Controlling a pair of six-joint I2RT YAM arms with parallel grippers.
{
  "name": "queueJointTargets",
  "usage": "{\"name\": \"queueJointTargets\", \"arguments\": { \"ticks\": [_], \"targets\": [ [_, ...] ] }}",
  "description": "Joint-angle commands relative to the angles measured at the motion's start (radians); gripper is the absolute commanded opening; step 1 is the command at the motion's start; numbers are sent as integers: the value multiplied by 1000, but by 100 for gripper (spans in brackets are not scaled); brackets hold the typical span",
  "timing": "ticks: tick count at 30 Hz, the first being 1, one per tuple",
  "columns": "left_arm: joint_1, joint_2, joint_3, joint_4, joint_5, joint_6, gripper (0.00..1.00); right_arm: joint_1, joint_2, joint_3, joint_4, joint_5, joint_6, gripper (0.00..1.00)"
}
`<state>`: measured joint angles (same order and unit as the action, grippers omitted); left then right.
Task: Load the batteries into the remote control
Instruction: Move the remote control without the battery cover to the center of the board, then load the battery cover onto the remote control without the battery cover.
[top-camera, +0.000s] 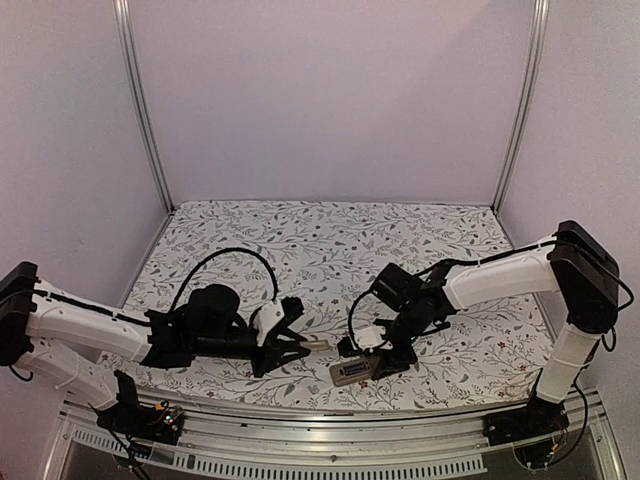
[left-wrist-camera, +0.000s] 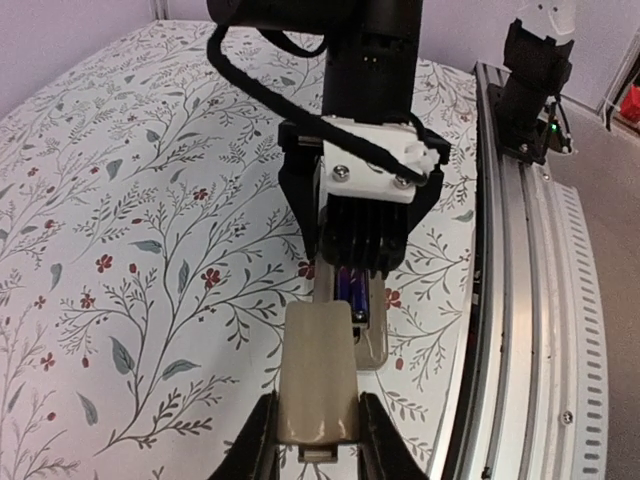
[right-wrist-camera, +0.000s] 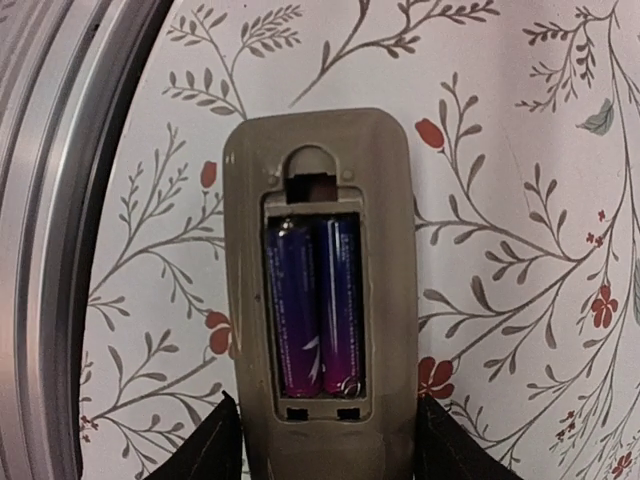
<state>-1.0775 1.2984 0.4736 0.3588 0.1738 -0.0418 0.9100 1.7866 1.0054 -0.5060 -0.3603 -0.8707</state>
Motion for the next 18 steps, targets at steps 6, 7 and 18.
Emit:
{"name": "queueJointTargets", "arguments": {
  "ticks": [6,7,18],
  "targets": [
    [-48,134,24,66,70,60,6,17,-99,-33,99,-25,104,98],
    [-53,147,33,71,75,69,6,16,-109,-37,100,-18,110,99],
    [-117,242,83,153,11,110,6,-104,-644,-372,678,189,554,99]
  ]
}}
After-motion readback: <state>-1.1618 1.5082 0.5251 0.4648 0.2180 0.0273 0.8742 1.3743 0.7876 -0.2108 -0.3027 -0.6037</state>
